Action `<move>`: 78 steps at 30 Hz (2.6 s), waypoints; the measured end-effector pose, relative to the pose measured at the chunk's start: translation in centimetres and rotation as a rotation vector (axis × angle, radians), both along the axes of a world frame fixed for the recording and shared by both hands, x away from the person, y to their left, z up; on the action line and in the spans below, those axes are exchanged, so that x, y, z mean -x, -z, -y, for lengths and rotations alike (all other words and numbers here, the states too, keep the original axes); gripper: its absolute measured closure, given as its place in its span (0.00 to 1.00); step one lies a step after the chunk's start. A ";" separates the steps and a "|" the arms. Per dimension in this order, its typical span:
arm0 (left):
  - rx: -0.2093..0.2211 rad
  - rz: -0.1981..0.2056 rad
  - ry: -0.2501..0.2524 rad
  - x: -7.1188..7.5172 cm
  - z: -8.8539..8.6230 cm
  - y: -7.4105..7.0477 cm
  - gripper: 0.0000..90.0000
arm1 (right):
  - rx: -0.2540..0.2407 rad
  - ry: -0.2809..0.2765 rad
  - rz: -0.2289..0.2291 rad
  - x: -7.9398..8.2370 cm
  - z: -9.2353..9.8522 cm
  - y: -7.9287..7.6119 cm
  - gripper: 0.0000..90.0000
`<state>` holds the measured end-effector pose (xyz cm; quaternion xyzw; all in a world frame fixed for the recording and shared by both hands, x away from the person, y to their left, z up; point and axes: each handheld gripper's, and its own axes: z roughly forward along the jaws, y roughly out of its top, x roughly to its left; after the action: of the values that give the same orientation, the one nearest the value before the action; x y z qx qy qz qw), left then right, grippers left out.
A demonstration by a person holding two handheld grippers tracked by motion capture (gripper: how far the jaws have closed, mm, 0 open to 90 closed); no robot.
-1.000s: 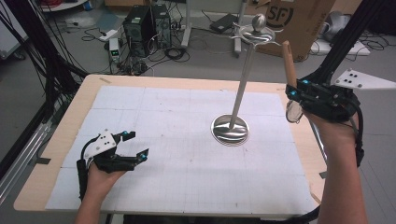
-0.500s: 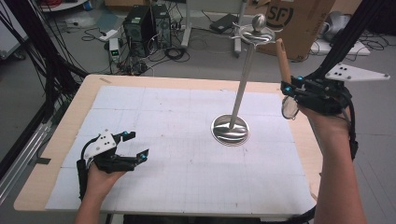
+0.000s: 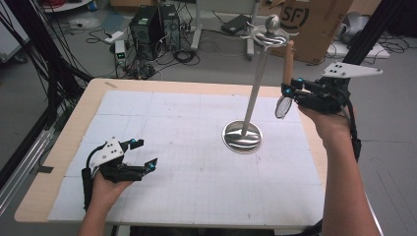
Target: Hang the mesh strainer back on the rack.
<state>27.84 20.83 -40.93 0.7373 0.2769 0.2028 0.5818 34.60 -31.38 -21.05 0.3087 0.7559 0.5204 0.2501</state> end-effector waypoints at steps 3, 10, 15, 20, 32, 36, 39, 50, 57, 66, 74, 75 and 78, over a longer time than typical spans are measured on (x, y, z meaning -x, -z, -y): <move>0.000 0.002 -0.002 0.0 0.0 0.0 0.20 | -0.001 -0.001 -0.007 -0.3 -0.3 0.1 0.75; 0.005 0.007 0.001 0.2 -0.1 -0.1 0.20 | 0.005 -0.007 -0.019 -0.8 -1.0 0.2 0.74; 0.002 0.008 0.000 0.3 -0.1 -0.1 0.20 | 0.001 -0.014 -0.018 -1.0 -1.3 0.3 0.74; 0.002 0.008 0.000 0.3 -0.1 -0.1 0.20 | 0.001 -0.015 -0.019 -1.1 -1.4 0.4 0.73; 0.001 0.006 -0.002 0.3 -0.1 -0.1 0.20 | -0.014 0.007 -0.004 -0.3 -1.0 0.8 0.61; 0.000 0.003 -0.003 0.3 -0.1 0.0 0.20 | -0.015 0.011 0.015 0.4 -0.8 0.8 0.58; -0.002 0.004 0.000 0.2 0.0 0.0 0.20 | -0.010 0.004 0.031 1.2 -0.6 0.9 0.57; -0.003 0.000 -0.001 0.2 0.1 0.1 0.20 | -0.008 -0.033 0.055 3.1 -1.0 1.7 0.52; -0.004 0.000 0.001 0.2 0.1 0.1 0.20 | -0.003 -0.060 0.050 3.6 -1.6 2.9 0.49; -0.007 -0.001 -0.002 0.1 0.1 0.2 0.20 | 0.006 -0.089 0.052 4.6 -2.3 4.6 0.46; -0.014 -0.007 -0.001 0.1 0.3 0.3 0.20 | -0.043 -0.091 0.016 5.6 -1.9 8.3 0.44; -0.016 -0.007 0.000 0.1 0.3 0.4 0.20 | -0.053 -0.088 0.006 5.7 -1.8 8.9 0.44; -0.022 -0.012 0.005 0.1 0.4 0.4 0.20 | -0.064 -0.071 -0.018 5.8 -1.3 10.5 0.43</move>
<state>27.73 20.42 -41.36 0.7456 0.2763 0.2000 0.5724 28.83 -30.10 -31.51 0.2943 0.7514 0.5501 0.2149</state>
